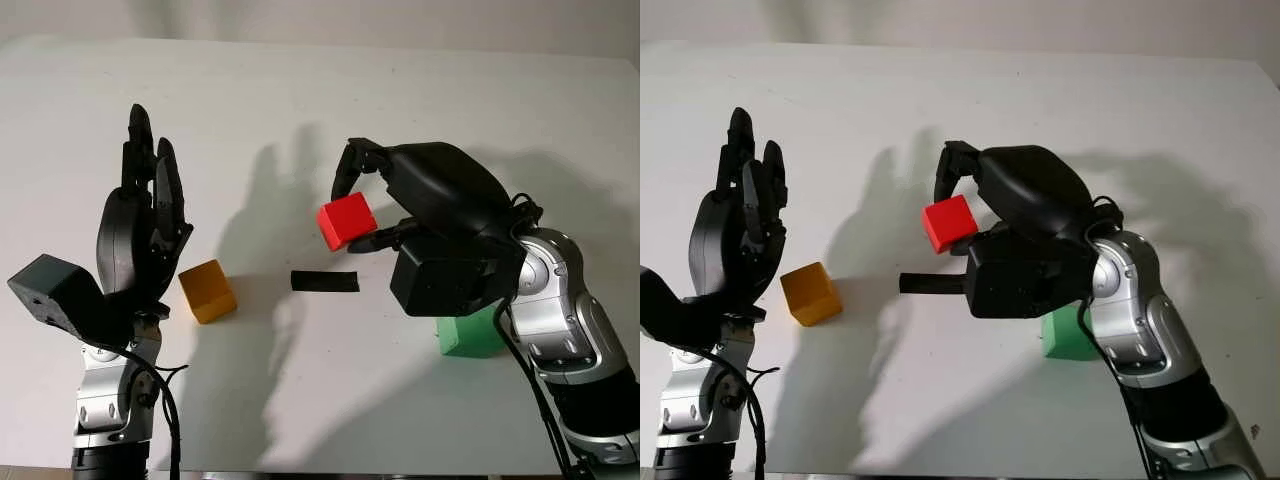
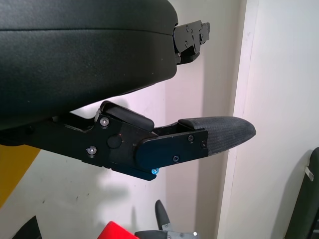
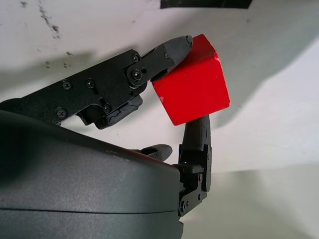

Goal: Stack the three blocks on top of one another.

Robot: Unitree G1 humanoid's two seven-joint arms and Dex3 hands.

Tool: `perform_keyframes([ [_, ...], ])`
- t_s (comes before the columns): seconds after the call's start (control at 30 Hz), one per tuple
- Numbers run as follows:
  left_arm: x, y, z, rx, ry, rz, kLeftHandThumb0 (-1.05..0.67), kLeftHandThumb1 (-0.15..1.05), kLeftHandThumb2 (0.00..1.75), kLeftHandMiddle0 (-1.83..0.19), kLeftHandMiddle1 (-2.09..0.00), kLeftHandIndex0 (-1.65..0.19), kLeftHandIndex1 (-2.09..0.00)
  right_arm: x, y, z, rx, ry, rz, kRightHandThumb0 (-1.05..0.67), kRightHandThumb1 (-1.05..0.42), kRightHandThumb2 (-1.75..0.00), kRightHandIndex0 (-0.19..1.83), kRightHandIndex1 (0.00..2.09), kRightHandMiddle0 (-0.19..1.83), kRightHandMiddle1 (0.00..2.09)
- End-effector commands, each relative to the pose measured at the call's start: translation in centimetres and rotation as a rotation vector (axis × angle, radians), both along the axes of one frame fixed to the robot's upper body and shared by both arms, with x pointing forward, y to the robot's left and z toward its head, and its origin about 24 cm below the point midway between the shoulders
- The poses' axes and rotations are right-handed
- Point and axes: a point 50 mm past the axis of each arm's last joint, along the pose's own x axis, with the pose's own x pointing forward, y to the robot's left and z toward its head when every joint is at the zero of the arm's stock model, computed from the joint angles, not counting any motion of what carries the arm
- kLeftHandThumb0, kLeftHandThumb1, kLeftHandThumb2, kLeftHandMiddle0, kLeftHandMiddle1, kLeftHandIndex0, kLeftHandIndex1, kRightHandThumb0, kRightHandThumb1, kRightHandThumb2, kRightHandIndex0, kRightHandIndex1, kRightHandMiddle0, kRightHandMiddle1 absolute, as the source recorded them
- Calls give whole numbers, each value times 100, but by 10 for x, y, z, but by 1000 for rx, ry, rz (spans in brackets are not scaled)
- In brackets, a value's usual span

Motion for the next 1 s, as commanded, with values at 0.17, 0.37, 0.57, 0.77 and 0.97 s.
perform_keyframes([
  [0.17, 0, -2, 4, -12, -17, -3, -77, 105, 57, 19, 0, 19, 0, -1, 5, -6, 45, 85, -4, -38, -102, -6, 38, 5, 30, 176],
  [0.37, -3, 1, 5, -9, -15, 4, -77, 105, 57, 19, 0, 19, 0, 6, 8, -17, 117, 227, -12, -40, -101, -5, 40, 6, 33, 179],
  [0.57, -5, 3, 4, 0, -8, 7, -78, 105, 55, 19, 0, 19, 0, 9, 11, -24, 209, 339, 5, -41, -101, -5, 38, 5, 37, 188],
  [0.77, -5, 4, 5, -2, -6, 14, -77, 105, 54, 19, 0, 19, 0, 13, 11, -31, 214, 412, -4, -43, -102, -6, 35, 4, 29, 186],
  [0.97, -6, 5, 6, -5, -4, 15, -77, 105, 53, 19, 0, 19, 0, 15, 12, -33, 197, 405, -5, -42, -101, -5, 36, 5, 30, 188],
])
